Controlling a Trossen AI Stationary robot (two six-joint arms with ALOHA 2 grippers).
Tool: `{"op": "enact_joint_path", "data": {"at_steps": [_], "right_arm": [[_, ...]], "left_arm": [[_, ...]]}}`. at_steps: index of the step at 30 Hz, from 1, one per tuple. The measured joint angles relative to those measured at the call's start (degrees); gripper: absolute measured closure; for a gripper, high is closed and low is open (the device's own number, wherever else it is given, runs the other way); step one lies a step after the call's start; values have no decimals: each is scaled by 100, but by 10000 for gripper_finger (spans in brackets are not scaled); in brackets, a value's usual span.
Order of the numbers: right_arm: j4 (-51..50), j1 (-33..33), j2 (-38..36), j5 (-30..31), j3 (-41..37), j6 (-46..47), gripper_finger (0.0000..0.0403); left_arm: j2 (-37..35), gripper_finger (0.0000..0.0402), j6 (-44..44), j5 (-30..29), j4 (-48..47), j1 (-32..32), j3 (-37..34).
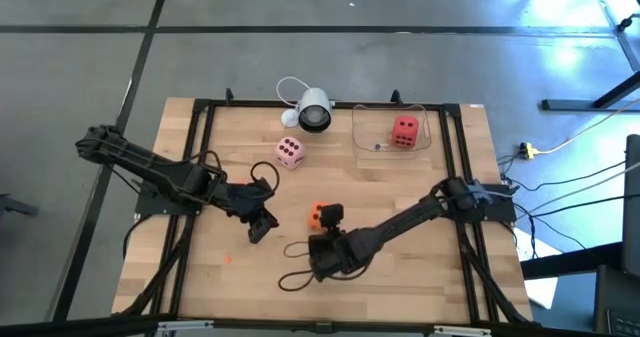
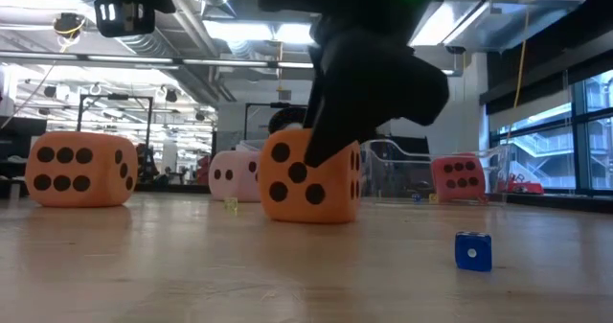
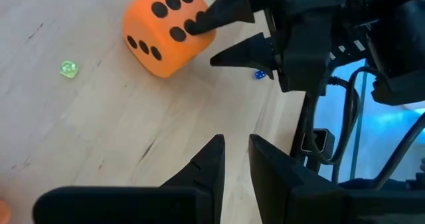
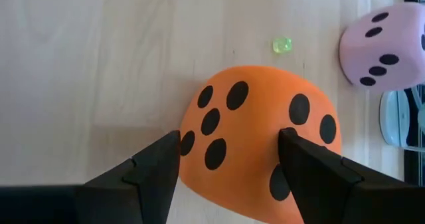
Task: Pick & Place Dice
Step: Put the bottom large orange dice into the transparent container
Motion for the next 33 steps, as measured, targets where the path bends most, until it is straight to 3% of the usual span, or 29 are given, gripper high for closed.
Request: {"op": "enact_joint_path", "data": {"at_steps": [6,13,15,33], "right_arm": [[-14,-125,-29,-222,-5,249,202],[12,-279,-72,-499,-13,789,357],[38,-315,-85,-625,-13,882,385],[22,-372,-87,-664,-3,1614,391]], "left_arm": [[0,338,3,35,-22,0,0],[0,338,17,182,-22,-2,0],[0,338,16,218,-22,-27,0],[0,338,0,134,-41,-273,0]]}}
